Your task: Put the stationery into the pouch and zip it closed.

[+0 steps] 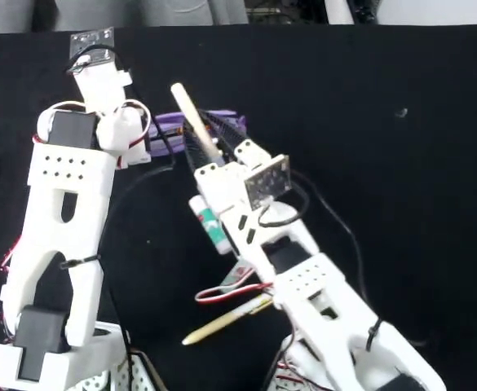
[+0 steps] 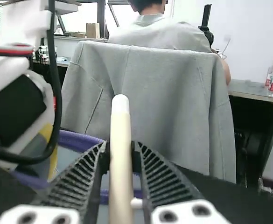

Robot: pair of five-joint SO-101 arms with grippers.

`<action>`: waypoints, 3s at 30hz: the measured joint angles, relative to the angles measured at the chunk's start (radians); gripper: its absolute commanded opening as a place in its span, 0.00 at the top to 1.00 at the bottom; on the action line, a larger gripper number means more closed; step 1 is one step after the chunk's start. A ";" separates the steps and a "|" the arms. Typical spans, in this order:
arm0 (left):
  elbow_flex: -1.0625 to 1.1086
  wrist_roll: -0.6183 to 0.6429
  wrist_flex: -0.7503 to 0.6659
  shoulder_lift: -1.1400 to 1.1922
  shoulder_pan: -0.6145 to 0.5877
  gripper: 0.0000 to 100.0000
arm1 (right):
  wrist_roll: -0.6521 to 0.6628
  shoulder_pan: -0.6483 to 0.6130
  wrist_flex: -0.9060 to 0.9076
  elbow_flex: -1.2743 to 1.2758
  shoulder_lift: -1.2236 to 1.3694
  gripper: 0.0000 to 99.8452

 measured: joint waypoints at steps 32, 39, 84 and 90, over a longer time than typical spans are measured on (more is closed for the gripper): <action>0.020 0.000 -0.002 0.002 0.025 0.97 | 0.000 0.023 -0.488 -0.132 0.250 0.99; 0.029 0.000 -0.020 -0.008 -0.020 0.97 | 0.000 0.094 -0.488 0.149 0.043 0.99; 0.051 -0.011 -0.092 -0.009 -0.252 0.97 | 0.147 0.356 1.297 0.405 -1.077 0.99; 0.051 -0.011 -0.092 -0.009 -0.252 0.97 | 0.149 0.338 1.297 0.367 -1.076 0.99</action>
